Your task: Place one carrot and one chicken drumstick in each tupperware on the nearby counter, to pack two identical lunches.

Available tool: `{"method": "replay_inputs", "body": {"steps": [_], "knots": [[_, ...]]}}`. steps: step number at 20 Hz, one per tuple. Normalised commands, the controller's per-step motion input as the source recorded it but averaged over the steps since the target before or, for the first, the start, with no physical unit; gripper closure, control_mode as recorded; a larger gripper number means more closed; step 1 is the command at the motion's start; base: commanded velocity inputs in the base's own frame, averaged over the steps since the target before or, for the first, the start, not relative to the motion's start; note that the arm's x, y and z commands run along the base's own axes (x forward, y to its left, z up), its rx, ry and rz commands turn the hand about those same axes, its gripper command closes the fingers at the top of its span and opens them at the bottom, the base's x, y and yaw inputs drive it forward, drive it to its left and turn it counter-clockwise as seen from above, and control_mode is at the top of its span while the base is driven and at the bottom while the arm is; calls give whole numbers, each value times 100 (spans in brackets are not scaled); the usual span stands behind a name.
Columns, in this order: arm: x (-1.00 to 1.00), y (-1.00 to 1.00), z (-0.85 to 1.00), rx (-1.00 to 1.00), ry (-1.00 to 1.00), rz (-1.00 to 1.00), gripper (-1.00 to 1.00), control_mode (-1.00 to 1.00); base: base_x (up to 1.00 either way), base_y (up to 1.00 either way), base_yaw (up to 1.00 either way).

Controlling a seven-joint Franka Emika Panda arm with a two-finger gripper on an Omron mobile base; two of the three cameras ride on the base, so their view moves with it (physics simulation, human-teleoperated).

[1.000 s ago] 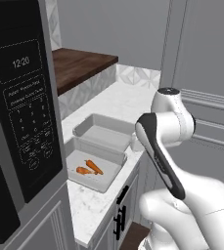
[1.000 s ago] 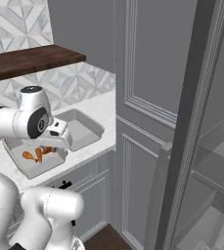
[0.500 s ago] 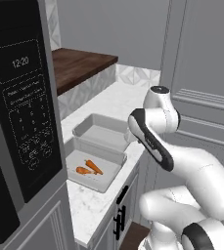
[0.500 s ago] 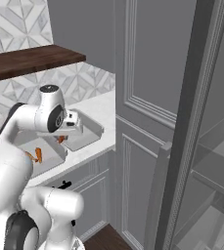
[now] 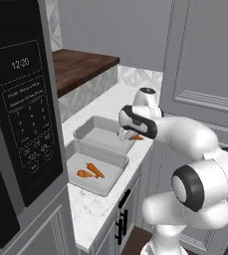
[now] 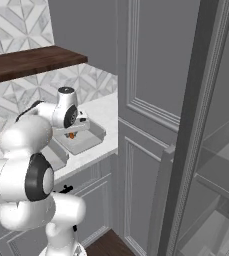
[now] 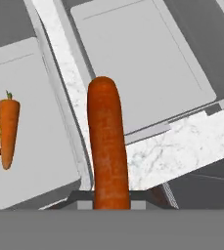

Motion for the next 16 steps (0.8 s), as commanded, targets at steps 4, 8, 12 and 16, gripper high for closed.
{"method": "replay_inputs", "body": {"steps": [4,8,12,16], "knots": [[100,15,-23,-9,4,1,100,-100,0,0,0],[51,24,0,-5,2,0,100,-100,0,0,0],[62,27,-34,-2,0,0,100,-100,0,0,0],[51,27,-78,0,0,0,100,-100,0,0,0]]}}
